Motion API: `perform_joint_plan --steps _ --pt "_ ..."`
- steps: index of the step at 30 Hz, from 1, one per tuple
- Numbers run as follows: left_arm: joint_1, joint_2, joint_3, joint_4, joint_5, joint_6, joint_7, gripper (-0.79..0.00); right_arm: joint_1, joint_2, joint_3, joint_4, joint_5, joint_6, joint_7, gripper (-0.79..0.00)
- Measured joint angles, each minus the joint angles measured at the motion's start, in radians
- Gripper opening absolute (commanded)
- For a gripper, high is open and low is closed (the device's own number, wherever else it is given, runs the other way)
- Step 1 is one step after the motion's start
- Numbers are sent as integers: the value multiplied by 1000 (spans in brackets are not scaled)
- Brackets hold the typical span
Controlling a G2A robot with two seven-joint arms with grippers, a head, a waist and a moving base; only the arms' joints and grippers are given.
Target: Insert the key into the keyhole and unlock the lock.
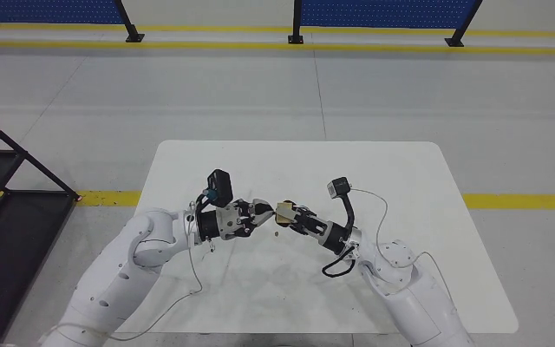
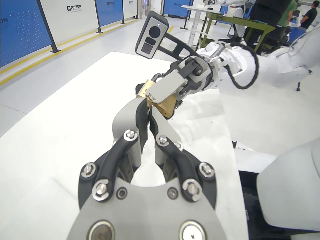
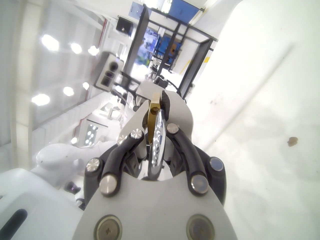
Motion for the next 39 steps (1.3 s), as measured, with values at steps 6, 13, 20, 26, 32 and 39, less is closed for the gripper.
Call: perform_joint_plan --steps 6,13,20,26,32,39 --pt "-1 -1 -4 -7 44 -10 10 -785 0 0 0 0 0 0 0 -785" --pt "12 -3 -12 -15 107 -19 49 -785 0 0 0 0 0 0 0 -785" --pt "24 -4 -21 -26 172 -18 90 -785 0 0 0 0 0 0 0 -785" --pt "33 -6 -24 -32 220 -20 121 -785 0 0 0 0 0 0 0 -785" --pt "43 -7 -30 -42 264 -15 149 -785 0 0 0 0 0 0 0 -785" --pt "57 -7 -37 -63 333 -1 182 -785 0 0 0 0 0 0 0 -785"
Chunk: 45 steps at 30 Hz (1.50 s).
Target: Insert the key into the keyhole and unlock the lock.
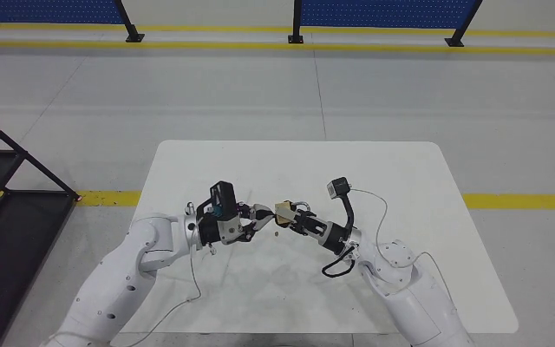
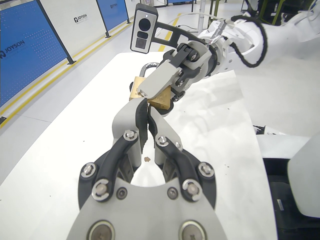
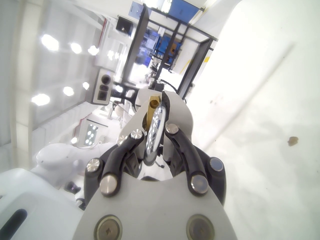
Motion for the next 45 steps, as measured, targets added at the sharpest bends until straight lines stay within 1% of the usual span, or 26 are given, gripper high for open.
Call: perform_joint_plan --steps 14,45 --pt "32 0 -11 -34 119 14 71 -785 0 0 0 0 0 0 0 -785" --pt "64 -3 -22 -81 238 72 114 -785 0 0 0 0 0 0 0 -785"
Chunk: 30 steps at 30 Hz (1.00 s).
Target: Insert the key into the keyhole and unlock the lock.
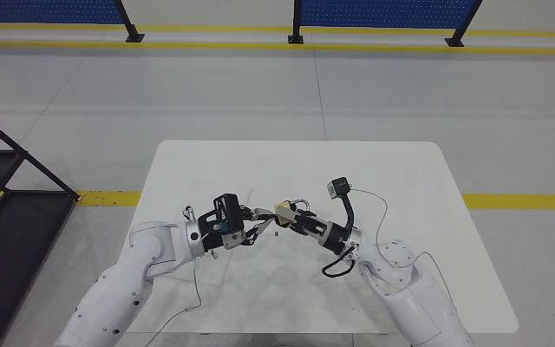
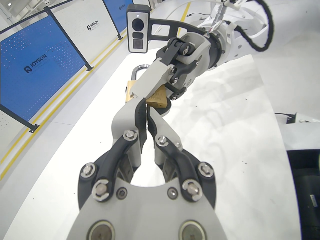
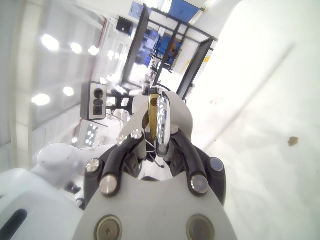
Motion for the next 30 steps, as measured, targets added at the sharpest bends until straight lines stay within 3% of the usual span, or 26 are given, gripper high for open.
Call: perform_joint_plan --steps 22,24,25,30 --pt "15 -3 11 -12 88 27 41 -785 0 0 0 0 0 0 0 -785" --pt "17 -3 11 -11 89 31 42 -126 0 0 0 0 0 0 0 -785" --pt "18 -4 11 -11 88 34 42 0 0 0 0 0 0 0 0 -785" --pt "26 -4 -2 -13 77 54 45 0 0 0 0 0 0 0 0 -785"
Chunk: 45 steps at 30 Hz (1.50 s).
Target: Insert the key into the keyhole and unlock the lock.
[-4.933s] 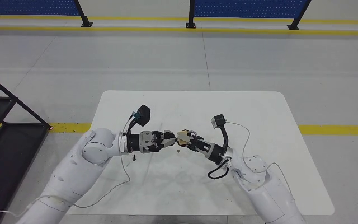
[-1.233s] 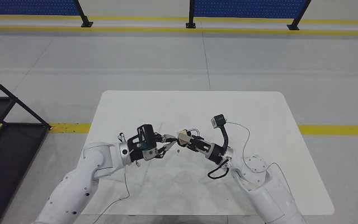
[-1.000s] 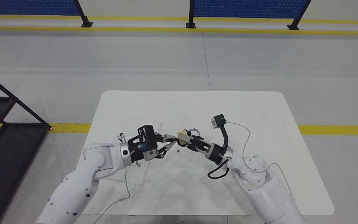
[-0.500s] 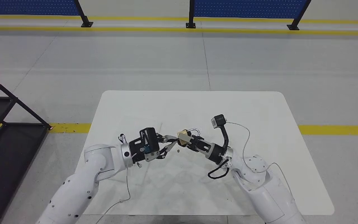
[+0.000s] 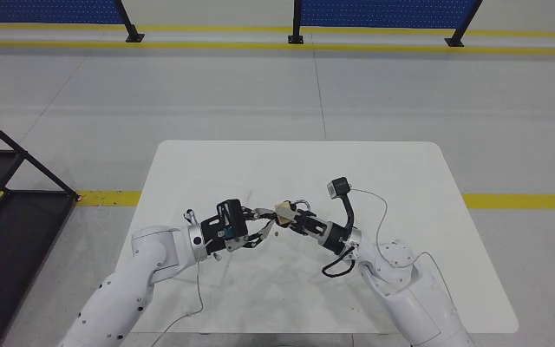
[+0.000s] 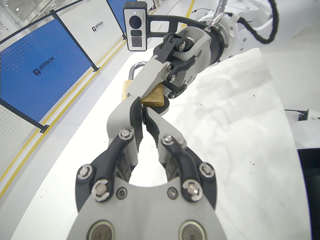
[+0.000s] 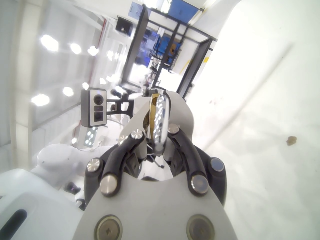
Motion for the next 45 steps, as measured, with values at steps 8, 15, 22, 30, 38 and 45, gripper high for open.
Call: perform_joint_plan --steps 8,15,22,30,38,45 --pt "71 14 -115 -13 -24 32 31 0 0 0 0 0 0 0 0 -785" --pt "155 28 -257 -18 -71 29 81 0 0 0 0 0 0 0 0 -785" --pt "189 32 -314 -6 -121 6 74 0 0 0 0 0 0 0 0 -785" --pt "188 32 -313 -6 -120 7 75 0 -5 4 -8 -19 -160 95 -71 -785" --pt "188 32 -313 -6 -120 7 75 0 33 -13 -128 0 -406 318 -116 -785" --pt "188 32 -313 -6 -120 7 75 0 86 -30 -212 33 -513 436 -103 -785"
